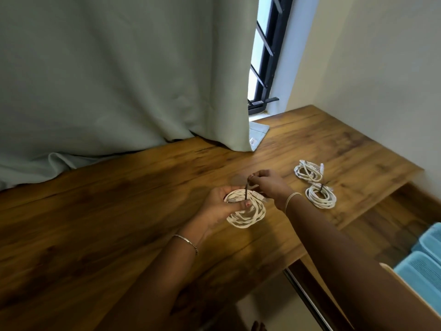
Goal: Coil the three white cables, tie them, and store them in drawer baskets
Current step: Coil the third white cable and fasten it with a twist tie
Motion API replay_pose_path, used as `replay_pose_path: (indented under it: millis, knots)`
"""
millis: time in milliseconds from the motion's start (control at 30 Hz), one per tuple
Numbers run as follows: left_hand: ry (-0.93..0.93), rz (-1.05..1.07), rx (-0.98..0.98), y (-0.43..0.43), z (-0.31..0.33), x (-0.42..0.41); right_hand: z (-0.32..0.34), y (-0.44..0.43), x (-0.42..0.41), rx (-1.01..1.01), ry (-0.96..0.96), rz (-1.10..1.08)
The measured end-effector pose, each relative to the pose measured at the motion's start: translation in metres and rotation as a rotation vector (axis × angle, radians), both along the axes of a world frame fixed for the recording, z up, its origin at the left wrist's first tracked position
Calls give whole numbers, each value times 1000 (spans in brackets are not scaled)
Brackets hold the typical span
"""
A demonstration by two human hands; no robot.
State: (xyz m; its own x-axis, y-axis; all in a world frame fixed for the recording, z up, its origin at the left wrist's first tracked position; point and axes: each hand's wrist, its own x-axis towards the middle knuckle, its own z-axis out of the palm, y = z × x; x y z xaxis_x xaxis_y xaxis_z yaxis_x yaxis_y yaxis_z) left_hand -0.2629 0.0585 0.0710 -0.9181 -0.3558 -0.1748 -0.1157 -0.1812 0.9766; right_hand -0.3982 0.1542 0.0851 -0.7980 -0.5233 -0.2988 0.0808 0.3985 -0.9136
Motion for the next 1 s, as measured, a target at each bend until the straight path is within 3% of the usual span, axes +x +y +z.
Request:
replay_pose_path:
  millis: [167, 433, 667, 867, 1000]
  knots:
    - [49, 30, -37, 22, 0, -10, -6, 35, -6, 69, -223, -10]
    - [-13, 47, -69, 45, -8, -41, -20, 70, -31, 178, -321, 138]
    - [-96, 12, -57, 80, -14, -76, -41, 112, -63, 64, -460, 157]
    - [-154, 83, -19, 101, -23, -106, -60, 137, -84, -101, -485, -20]
    - [-211, 179, 118, 104, -33, -122, -64, 145, -89, -249, -526, -72]
